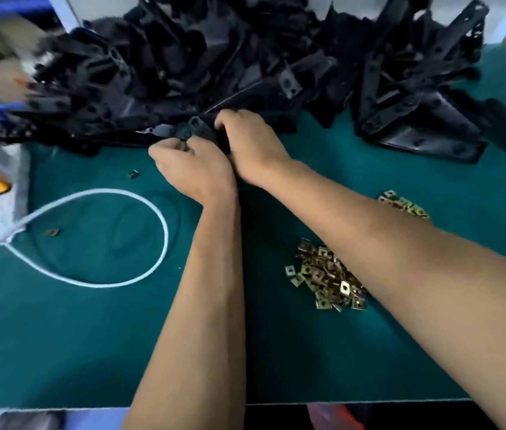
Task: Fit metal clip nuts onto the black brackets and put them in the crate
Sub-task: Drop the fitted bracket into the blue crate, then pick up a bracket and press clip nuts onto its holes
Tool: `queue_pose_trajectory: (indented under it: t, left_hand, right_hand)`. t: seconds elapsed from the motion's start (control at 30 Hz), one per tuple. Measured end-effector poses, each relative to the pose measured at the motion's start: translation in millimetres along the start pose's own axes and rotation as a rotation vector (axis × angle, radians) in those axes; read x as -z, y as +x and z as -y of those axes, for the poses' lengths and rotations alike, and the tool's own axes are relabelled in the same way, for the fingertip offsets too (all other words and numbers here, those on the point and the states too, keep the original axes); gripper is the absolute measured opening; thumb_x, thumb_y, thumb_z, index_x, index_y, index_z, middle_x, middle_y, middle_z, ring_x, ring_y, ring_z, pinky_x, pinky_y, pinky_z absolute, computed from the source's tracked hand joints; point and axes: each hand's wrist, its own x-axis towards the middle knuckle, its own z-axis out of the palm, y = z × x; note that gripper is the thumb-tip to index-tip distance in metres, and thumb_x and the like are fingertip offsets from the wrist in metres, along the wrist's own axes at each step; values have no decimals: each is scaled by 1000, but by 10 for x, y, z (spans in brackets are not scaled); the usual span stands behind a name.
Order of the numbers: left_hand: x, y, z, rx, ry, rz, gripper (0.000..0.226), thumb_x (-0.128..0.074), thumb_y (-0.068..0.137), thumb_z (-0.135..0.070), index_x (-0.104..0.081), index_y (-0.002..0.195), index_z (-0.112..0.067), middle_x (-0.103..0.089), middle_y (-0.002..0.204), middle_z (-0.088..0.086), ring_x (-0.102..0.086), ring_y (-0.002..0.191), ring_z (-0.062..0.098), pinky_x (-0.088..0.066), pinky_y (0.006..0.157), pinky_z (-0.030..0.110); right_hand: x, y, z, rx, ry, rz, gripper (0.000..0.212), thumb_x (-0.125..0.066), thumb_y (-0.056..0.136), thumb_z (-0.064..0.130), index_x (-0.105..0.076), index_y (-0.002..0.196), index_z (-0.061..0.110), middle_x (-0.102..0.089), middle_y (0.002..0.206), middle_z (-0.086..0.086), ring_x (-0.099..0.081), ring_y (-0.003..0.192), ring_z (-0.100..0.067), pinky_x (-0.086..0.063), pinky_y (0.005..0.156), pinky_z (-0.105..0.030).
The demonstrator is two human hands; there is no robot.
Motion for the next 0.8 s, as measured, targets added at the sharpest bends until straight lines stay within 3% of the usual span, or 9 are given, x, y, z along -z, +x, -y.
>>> queue_pose_trajectory:
  t: [0.1,0.23,0.3,0.37,0.43,0.5,0.57,0.7,0.8]
  left_hand:
    - [-25,36,-25,77,-54,5,10,-50,91,-4,-46,95,-12,-56,92,-1,-55,87,20,-38,76,25]
    - [-61,-7,-40,191,-91,75,10,-52,98,-19,-48,90,-15,-63,95,5,-67,83,23,-53,77,36]
    - [-92,-16,-66,349,-228,282,25,-50,104,-34,-53,98,-11,-68,100,15,-75,78,29,-62,78,42]
    - [-94,-30,-82,578,-426,613,56,-46,105,-53,-54,115,2,-73,101,24,-78,74,29,-63,70,39]
    - [-80,-67,-90,755,-561,925,78,-46,100,-64,-52,125,10,-75,102,27,-77,88,32,-63,71,35]
    - [-80,-151,-95,767,-538,1135,64,-55,99,-55,-61,125,3,-75,110,22,-75,99,30,-62,71,32]
    - [-107,-261,-98,728,-439,1212,26,-64,99,-29,-74,107,-7,-77,102,15,-76,90,23,-62,70,27]
    - [-184,-462,-80,725,-385,1142,5,-65,93,2,-70,94,1,-76,87,13,-75,73,18,-60,63,21]
    - [-204,-529,-82,767,-471,1078,2,-68,91,6,-67,93,6,-74,90,17,-76,78,23,-61,63,24]
  right_hand:
    - [-95,65,-2,-100,150,14,27,-46,103,8,-56,128,7,-63,122,-18,-61,110,-37,-51,93,-44]
    - [-72,11,-157,-181,294,-121,40,-73,90,12,-64,128,19,-68,119,-5,-65,107,-24,-54,96,-39]
    - [47,-62,-283,-172,407,-225,43,-77,89,13,-67,130,20,-69,121,-1,-65,110,-15,-52,100,-31]
    - [246,-163,-451,-106,495,-266,41,-73,91,10,-68,131,18,-69,124,3,-62,115,-9,-49,104,-27]
    - [475,-286,-653,-8,476,-206,41,-68,91,3,-71,129,19,-69,126,7,-60,121,-6,-44,110,-26]
    - [652,-419,-850,73,380,-110,43,-66,90,-3,-73,126,20,-68,127,9,-58,124,-5,-41,113,-24]
    - [734,-548,-992,105,317,-61,44,-67,90,-6,-73,126,19,-67,129,7,-58,124,-6,-43,108,-20]
    - [676,-818,-1162,-63,355,-280,35,-72,91,6,-69,123,21,-67,121,10,-63,107,-5,-45,82,-6]
    - [561,-973,-1279,-171,258,-213,16,-78,89,23,-72,103,19,-65,101,4,-61,88,-12,-46,79,-23]
